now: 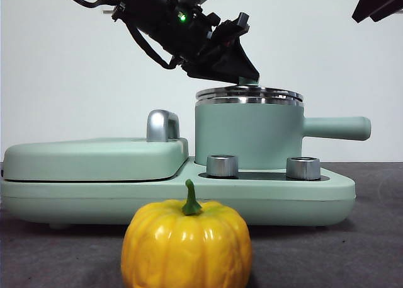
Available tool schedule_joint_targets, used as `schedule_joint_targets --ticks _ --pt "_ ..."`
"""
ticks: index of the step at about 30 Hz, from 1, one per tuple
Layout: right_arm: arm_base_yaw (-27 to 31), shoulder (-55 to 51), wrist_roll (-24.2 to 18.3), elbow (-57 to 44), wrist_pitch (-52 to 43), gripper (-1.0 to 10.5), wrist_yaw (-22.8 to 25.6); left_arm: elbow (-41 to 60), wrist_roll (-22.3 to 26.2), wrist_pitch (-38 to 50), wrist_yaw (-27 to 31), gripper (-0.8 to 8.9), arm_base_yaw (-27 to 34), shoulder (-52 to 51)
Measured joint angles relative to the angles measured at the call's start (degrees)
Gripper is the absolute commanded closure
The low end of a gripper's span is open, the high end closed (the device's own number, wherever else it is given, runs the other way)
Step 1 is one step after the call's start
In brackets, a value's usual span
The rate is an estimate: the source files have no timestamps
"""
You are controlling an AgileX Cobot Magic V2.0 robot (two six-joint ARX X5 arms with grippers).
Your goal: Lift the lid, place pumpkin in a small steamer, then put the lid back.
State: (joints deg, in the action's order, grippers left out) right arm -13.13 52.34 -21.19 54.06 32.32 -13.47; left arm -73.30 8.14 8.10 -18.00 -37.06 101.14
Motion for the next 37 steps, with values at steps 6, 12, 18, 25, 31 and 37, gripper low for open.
schedule_joint_targets --ticks 6,12,18,25,31,37 --pt "0.0 0.0 0.0 0.0 0.0 6.9 0.0 0.0 0.0 -0.2 0.2 8.07 0.0 -1.1" --pt "0.0 0.0 0.0 0.0 0.0 6.9 0.0 0.0 0.0 -0.2 0.2 8.07 0.0 -5.1" --pt "0.0 0.0 0.0 0.0 0.0 6.9 0.0 0.0 0.0 -7.0 4.5 8.02 0.2 -9.1" --pt "-1.8 0.0 0.0 0.0 0.3 6.9 0.0 0.0 0.0 -18.3 10.3 7.99 3.0 -15.6" --pt "-5.5 0.0 0.0 0.0 1.5 6.9 0.0 3.6 0.0 -18.6 10.3 7.99 5.4 -22.5" --pt "-12.0 0.0 0.0 0.0 3.3 6.4 -1.5 12.0 -0.3 -19.3 10.8 7.99 9.0 -29.0"
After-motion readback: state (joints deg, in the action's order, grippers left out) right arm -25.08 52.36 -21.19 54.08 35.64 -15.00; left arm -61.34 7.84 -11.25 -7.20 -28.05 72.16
